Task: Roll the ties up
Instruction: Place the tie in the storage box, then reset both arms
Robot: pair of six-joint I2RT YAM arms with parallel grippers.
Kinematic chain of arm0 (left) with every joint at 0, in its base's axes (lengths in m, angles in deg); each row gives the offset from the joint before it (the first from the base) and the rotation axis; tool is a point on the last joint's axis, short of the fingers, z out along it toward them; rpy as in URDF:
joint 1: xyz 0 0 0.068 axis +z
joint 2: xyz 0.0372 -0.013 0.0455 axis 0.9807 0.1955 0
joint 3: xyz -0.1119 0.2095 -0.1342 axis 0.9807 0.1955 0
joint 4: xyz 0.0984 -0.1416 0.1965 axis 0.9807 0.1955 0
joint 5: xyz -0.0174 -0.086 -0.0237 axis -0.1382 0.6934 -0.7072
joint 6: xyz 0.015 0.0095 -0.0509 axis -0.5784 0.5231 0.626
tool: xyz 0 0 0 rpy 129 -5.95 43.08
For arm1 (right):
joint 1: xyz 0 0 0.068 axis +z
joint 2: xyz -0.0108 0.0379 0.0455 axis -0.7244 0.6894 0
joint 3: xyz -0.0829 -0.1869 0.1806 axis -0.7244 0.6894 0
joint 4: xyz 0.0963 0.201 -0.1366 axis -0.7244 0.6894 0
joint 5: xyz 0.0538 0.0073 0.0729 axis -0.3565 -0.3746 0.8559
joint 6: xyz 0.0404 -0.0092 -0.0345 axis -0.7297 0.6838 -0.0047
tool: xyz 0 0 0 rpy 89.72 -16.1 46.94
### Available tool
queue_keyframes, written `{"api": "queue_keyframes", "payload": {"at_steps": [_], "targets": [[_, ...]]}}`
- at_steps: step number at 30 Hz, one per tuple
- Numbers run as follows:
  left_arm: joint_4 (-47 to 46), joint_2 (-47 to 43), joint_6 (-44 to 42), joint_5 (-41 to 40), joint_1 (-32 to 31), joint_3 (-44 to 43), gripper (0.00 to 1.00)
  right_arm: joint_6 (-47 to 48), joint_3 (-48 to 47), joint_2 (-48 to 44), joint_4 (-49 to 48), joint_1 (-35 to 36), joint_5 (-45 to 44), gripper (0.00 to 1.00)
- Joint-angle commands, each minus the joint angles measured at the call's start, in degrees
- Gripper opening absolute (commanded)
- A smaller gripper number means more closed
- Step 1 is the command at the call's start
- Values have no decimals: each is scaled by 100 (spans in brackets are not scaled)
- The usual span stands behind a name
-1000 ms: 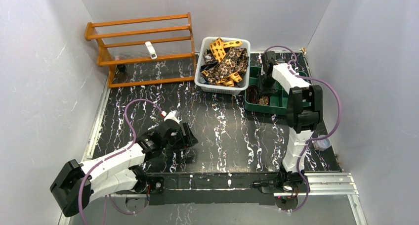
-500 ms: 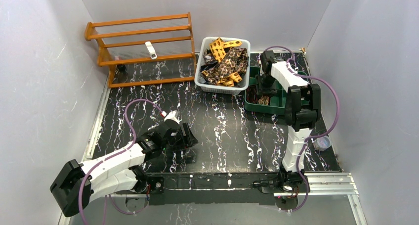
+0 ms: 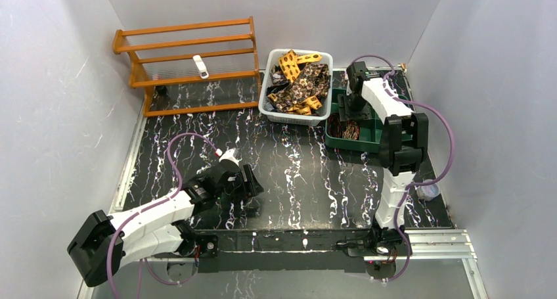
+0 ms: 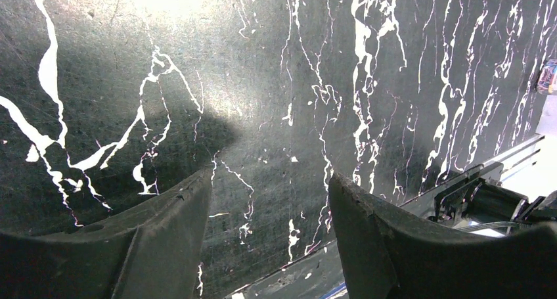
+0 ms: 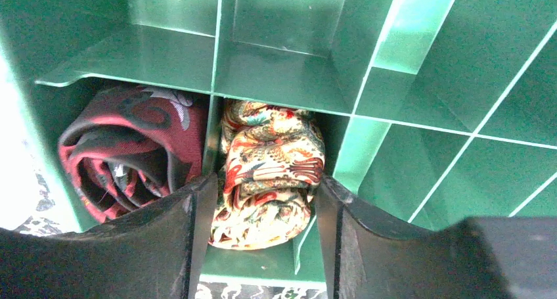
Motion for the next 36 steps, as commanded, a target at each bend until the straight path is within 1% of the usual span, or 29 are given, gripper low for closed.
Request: {"api": "queue_keyframes", "payload": {"at_steps": [1,7,10,11,12,13,16,20,27,31,33,36], "targets": [[-37,7,3,28,-2,57,63,127,-320,-398,113,-23,-190,67],[-51,11,-6,50,3,59,63,88,-550,-447,236,-21,-236,70],[-64,28,-6,46,-2,49,63,56,-621,-565,163,-21,-263,68],[-72,33,-6,46,-3,43,63,51,-597,-618,114,-21,-188,63],[-81,38,-6,46,2,33,63,41,-539,-675,60,-25,-99,57],[-77,42,-10,44,2,18,63,7,-437,-731,-27,-19,-16,53],[-31,59,-43,28,3,-24,63,-51,-90,-835,-290,-20,32,45],[21,38,-58,25,2,-24,63,-85,162,-744,-374,-26,-9,40],[88,40,-74,0,0,-79,63,-59,232,-513,-600,-31,-44,35],[188,60,-108,-49,-1,-164,63,-37,-103,-316,-454,-35,-19,36],[172,64,-115,-76,-4,-180,63,0,-54,-266,-642,-43,86,36],[244,126,-179,-95,-4,-295,62,-69,-109,-94,-436,-44,84,36]]}}
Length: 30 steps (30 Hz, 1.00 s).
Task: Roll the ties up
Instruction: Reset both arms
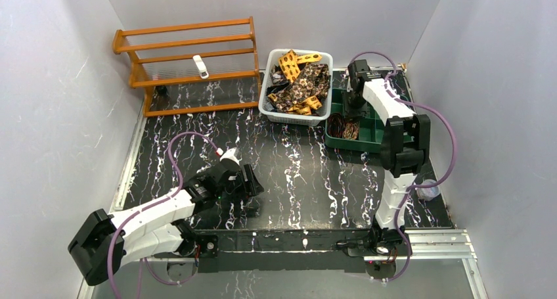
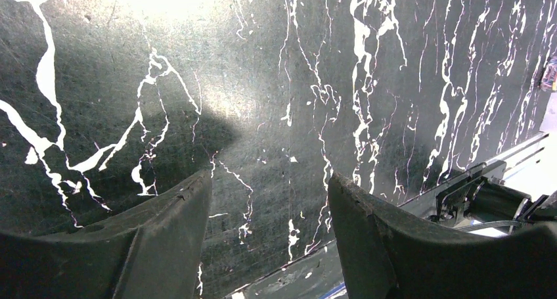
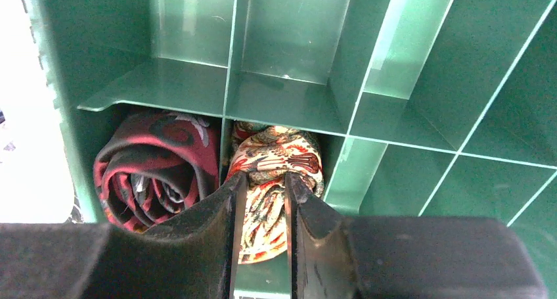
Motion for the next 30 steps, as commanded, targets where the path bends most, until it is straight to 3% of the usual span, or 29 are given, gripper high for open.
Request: {"api": "queue_keyframes", "payload": {"at_steps": [1,6,10,12,15,19,23,26,30], "targets": [[272,79,-155,-146,0,-305,62,1,-198,196,-8,-40,97,36],[347,22,-231,-214,-4,-416,62,51,-505,136,81,-38,76,36],[679,16,-515,-428,3,-770,65,32,-710,-241,166,-39,-4,43],[992,52,-726,-647,10,-1117,73,-60,-648,-586,60,-39,-223,52],[1589,206,-1150,-1058,101,-1853,96,-246,-378,-1256,-335,-43,-483,66],[2296,635,-1991,-1024,1010,-3092,98,-485,819,-2735,-1538,-44,104,97],[2949,1115,-2560,-519,2536,-4255,98,-924,2568,-4438,-3318,-41,934,99],[3530,1419,-2678,-1290,2722,-5075,98,-1289,3351,-5329,-3750,-40,970,99],[4090,1462,-2601,-1887,2725,-5592,98,-1472,3806,-5915,-3565,-36,1051,99]]}}
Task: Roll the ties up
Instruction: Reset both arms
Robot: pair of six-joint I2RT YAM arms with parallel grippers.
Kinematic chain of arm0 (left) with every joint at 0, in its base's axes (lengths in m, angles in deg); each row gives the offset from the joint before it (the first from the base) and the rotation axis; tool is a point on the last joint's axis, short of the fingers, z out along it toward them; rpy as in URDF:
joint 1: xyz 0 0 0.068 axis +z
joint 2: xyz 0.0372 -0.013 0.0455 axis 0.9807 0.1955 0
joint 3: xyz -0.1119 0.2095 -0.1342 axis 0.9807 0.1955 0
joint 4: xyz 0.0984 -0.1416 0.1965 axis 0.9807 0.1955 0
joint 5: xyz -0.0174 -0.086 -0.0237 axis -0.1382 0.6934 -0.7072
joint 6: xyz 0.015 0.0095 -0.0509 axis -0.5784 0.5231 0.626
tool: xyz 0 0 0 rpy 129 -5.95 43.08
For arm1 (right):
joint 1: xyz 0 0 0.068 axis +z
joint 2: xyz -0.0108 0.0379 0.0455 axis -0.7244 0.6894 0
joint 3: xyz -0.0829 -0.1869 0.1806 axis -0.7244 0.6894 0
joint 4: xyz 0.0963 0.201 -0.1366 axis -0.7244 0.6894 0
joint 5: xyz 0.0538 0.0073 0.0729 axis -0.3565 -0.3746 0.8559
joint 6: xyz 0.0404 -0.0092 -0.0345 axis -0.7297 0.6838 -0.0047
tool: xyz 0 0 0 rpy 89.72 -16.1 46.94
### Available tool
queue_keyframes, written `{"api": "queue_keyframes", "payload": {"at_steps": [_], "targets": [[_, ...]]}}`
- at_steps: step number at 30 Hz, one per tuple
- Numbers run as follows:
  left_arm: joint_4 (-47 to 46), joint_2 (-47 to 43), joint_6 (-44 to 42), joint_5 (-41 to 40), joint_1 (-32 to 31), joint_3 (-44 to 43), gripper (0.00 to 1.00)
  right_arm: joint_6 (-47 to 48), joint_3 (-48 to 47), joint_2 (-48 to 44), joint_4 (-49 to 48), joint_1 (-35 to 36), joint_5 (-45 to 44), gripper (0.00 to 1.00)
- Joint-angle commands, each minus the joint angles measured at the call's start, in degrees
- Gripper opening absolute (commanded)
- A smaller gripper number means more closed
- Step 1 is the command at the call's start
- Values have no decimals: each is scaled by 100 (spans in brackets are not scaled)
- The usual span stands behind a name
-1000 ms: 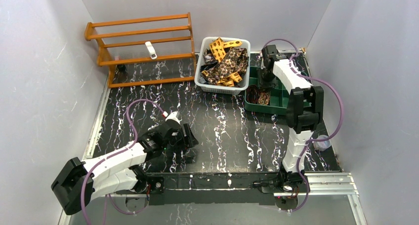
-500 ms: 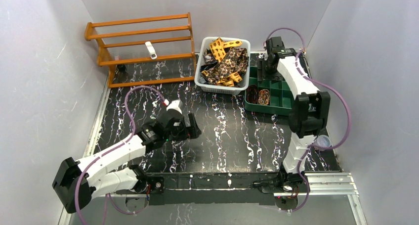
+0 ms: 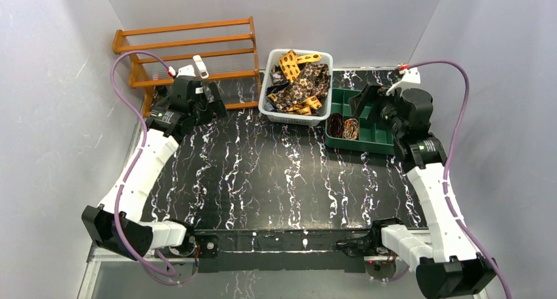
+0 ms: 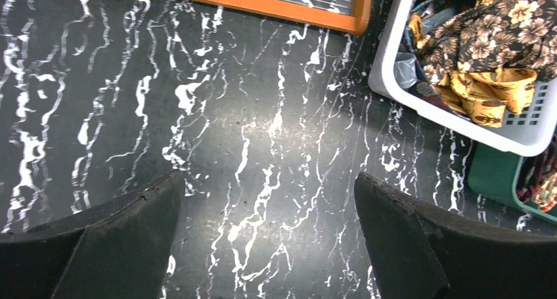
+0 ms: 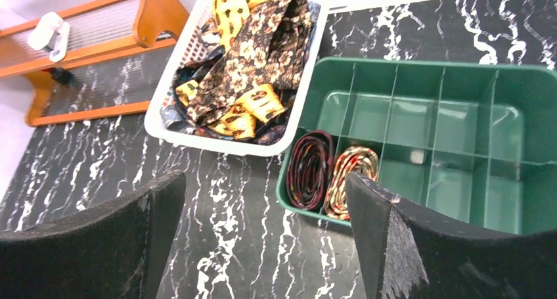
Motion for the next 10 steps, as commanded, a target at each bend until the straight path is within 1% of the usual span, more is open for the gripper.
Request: {"api": "queue_keyframes", "payload": {"at_steps": [1,4,6,10], "targets": [[1108,-147,-188,-782,-49,-464,98,-410,519,-303,-447,-13,288,99],[1046,-468,-112,-935,-53,-233,98,-455,888,-551,-406,-12,378,99],[921,-718,-179,-892,-49,5,98,-481,1011,-615,-376,-14,402,99],[638,-1062,-218,-863,-49,361,98,-612,990,-556,-290,-9,373,99]]}}
